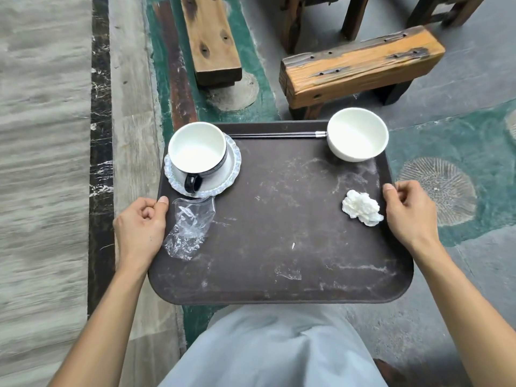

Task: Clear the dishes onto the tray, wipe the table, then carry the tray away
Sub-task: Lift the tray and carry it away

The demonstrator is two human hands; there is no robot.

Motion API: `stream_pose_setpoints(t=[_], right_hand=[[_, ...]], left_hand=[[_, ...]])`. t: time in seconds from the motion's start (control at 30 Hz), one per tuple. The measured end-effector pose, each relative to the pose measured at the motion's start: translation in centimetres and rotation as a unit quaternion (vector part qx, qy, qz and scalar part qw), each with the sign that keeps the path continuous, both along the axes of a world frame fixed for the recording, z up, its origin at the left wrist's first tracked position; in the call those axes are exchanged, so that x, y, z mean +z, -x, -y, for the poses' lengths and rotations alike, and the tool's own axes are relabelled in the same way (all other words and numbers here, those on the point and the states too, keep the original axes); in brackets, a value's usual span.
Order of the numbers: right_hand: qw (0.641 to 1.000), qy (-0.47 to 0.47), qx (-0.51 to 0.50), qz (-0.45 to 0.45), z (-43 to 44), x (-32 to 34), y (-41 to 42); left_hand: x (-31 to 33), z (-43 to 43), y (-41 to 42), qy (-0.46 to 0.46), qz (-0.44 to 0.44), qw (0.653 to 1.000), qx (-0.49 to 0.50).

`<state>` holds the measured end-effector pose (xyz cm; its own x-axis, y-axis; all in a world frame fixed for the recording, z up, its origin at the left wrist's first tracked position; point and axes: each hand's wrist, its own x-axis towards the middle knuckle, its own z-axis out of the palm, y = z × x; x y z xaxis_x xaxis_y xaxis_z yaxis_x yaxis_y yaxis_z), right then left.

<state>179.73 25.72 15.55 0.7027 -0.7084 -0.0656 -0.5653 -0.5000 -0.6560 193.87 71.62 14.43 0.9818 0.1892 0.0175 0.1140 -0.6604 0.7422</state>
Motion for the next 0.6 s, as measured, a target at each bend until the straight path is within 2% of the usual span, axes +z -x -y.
stream_pose_setpoints(t=[0.27,0.6], right_hand=[[0.999,0.013,0.048,0.015,8.9,0.2,-11.6],[0.996,-0.003,0.094,0.006,17.3,0.9,-25.2]], left_hand=[[-0.5,8.4,-7.3,0.021,0.010,0.999,0.044],[-0.8,16.0,-16.2,0.004,0.005,0.997,0.082]])
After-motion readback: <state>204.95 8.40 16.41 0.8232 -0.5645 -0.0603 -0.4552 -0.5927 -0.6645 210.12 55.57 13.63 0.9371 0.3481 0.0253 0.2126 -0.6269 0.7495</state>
